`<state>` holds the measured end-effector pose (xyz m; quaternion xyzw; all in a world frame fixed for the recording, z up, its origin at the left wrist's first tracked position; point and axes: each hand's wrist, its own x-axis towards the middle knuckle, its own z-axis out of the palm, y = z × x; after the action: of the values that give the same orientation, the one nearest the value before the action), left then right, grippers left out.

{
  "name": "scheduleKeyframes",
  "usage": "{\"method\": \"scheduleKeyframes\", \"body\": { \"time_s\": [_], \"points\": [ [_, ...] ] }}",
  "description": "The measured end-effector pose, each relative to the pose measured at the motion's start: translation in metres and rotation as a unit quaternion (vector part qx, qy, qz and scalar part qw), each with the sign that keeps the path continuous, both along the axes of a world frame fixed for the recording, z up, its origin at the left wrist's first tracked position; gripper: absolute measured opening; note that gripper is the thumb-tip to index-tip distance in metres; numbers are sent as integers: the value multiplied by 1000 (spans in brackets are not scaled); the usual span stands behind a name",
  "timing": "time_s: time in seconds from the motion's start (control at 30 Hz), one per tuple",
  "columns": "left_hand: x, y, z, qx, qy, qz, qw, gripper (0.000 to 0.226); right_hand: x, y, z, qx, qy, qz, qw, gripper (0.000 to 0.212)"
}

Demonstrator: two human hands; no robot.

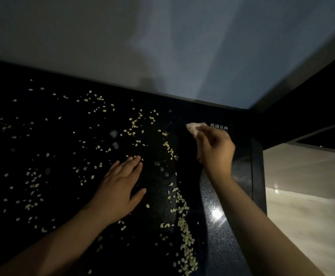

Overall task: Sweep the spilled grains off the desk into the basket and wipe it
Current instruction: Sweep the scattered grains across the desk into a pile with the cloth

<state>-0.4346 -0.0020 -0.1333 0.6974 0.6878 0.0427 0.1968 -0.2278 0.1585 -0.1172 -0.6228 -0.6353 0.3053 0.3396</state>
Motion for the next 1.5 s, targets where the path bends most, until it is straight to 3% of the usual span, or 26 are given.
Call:
{"method": "scheduleKeyframes", "body": {
  "time_s": [0.13, 0.23, 0.33, 0.43, 0.57, 0.63, 0.8, 0.97, 1.07, 1.27, 1.37, 1.5],
  "points": [
    [0, -1, -1, 2, 6, -1, 1000, 74, 20, -13, -18, -3, -57, -48, 997, 26],
    [0, -1, -2, 2, 7, -3, 1000, 75, 12, -22, -38, 7, -95, -16, 995, 25],
    [0, -1, -1, -5, 1, -3, 1000, 78, -2, -40, -36, -2, -67, 43, 997, 23],
    [1, -1, 1, -6, -1, -1, 1000, 80, -4, -64, -24, -70, -5, 116, 991, 22],
    [0, -1, 0, -13, -7, 2, 1000, 82, 18, -60, -15, -79, 90, -49, 992, 19],
    [0, -1, 0, -14, -5, 1, 1000, 82, 27, -52, -16, -53, 44, -81, 994, 21],
    [-1, 0, 0, -23, 0, -5, 1000, 84, 10, -64, -38, -7, -85, -10, 996, 25],
    [-6, -3, 6, -40, 1, -19, 999, 90, -14, -104, -27, -42, -18, 102, 994, 23],
    [-8, -8, 12, -39, -4, -28, 999, 93, -1, -109, -11, -53, 21, 66, 996, 24],
    [-12, -40, 19, -55, 2, -15, 998, 95, 38, -96, -18, -33, -80, -17, 996, 22],
    [-13, -53, 19, -79, 12, -5, 997, 87, 22, -114, -30, -29, -105, 0, 994, 23],
    [-11, -62, 16, -98, 26, -4, 995, 85, -5, -147, -26, -27, -52, 100, 993, 19]
  ]
}}
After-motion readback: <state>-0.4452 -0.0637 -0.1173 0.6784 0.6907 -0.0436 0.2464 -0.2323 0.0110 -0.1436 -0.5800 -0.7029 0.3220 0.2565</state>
